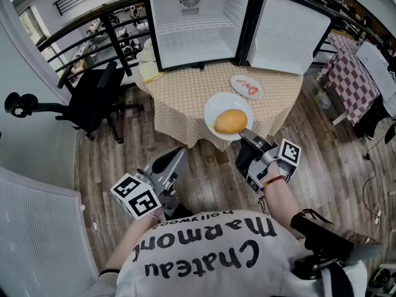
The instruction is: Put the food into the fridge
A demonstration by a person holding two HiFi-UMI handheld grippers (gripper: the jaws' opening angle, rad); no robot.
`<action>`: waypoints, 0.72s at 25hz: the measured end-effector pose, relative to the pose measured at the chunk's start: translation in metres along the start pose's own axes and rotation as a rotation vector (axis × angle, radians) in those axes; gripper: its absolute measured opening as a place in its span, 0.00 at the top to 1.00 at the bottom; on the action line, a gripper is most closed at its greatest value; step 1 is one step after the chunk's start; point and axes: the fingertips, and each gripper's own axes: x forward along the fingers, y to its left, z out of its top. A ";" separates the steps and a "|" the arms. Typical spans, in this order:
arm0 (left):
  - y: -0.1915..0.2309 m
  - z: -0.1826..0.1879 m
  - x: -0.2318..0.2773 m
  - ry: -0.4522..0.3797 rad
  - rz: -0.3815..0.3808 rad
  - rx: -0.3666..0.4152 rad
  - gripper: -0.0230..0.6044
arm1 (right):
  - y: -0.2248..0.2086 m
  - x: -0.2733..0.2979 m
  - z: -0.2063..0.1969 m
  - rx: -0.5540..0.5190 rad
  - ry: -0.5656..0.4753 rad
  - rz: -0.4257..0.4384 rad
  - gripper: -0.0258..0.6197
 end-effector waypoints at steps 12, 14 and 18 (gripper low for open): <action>-0.002 0.001 0.007 -0.024 0.015 0.032 0.96 | 0.006 0.003 0.000 0.013 0.043 0.043 0.92; -0.001 0.000 0.010 -0.019 0.018 0.035 0.96 | 0.005 0.006 0.002 0.021 0.041 0.043 0.92; 0.008 -0.007 0.016 0.009 0.015 0.018 0.96 | -0.004 0.018 0.005 0.039 0.034 0.023 0.92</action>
